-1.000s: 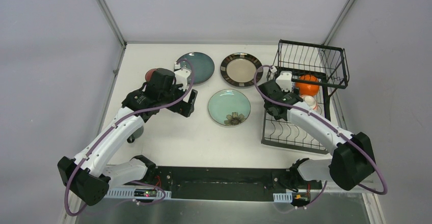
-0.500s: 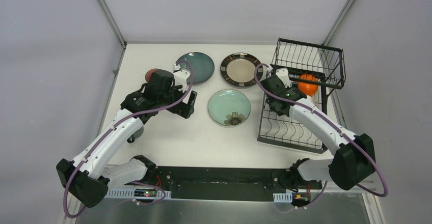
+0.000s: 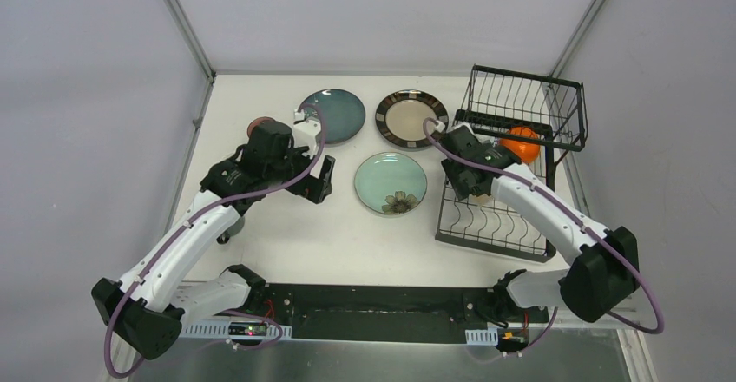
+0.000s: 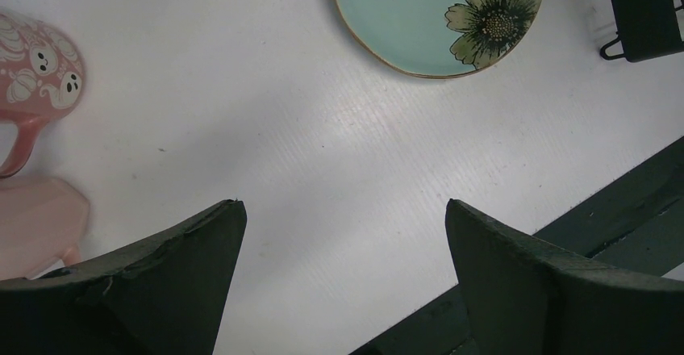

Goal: Load the mixed dishes into the dish rack
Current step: Turn the bowl upside down on the dish rack.

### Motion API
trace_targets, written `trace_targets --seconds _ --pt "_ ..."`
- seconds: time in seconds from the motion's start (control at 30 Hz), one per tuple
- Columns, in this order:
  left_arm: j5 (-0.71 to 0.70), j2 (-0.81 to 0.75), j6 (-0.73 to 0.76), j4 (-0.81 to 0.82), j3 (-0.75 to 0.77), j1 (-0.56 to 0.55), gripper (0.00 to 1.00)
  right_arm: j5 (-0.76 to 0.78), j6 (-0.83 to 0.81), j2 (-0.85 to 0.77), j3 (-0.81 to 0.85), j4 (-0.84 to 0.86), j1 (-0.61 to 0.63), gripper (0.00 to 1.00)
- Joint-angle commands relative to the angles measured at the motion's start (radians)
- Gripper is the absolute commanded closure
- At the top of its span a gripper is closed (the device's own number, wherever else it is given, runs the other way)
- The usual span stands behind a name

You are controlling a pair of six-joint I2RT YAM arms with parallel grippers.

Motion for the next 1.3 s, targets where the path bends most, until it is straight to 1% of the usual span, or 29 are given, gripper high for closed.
trace_targets --seconds 0.0,0.13,0.33,0.6,0.8,0.9,0.97,1.07,1.17,1.27 --pt "0.023 -0.035 -0.012 0.041 -0.006 0.003 0.01 -0.012 -0.158 0.037 0.040 -0.155 0.007 0.48" --pt "0.025 -0.045 -0.011 0.045 -0.007 0.003 0.01 -0.046 -0.286 0.023 -0.011 -0.167 0.014 0.47" --pt "0.035 -0.042 -0.015 0.048 -0.009 0.003 0.01 -0.035 -0.342 -0.009 -0.094 -0.065 0.015 0.47" --pt "0.018 -0.054 -0.015 0.048 -0.013 0.002 0.01 0.104 -0.368 0.004 -0.129 0.061 0.015 0.50" --pt "-0.010 -0.063 -0.015 0.048 -0.016 0.003 0.01 0.148 -0.408 0.030 -0.163 0.145 0.015 0.49" --pt "-0.012 -0.060 -0.014 0.048 -0.014 0.003 0.01 0.163 -0.420 0.064 -0.163 0.163 0.015 0.45" --pt "-0.011 -0.060 -0.015 0.049 -0.015 0.003 0.01 0.144 -0.412 0.077 -0.158 0.165 0.015 0.42" --pt "-0.011 -0.061 -0.017 0.049 -0.019 0.003 0.01 0.087 -0.387 0.085 -0.156 0.156 0.023 0.33" --pt "-0.009 -0.057 -0.017 0.052 -0.018 0.003 0.01 0.065 -0.374 0.093 -0.162 0.139 0.035 0.26" --pt "-0.007 -0.051 -0.017 0.053 -0.017 0.003 0.01 0.030 -0.364 0.094 -0.161 0.112 0.037 0.15"
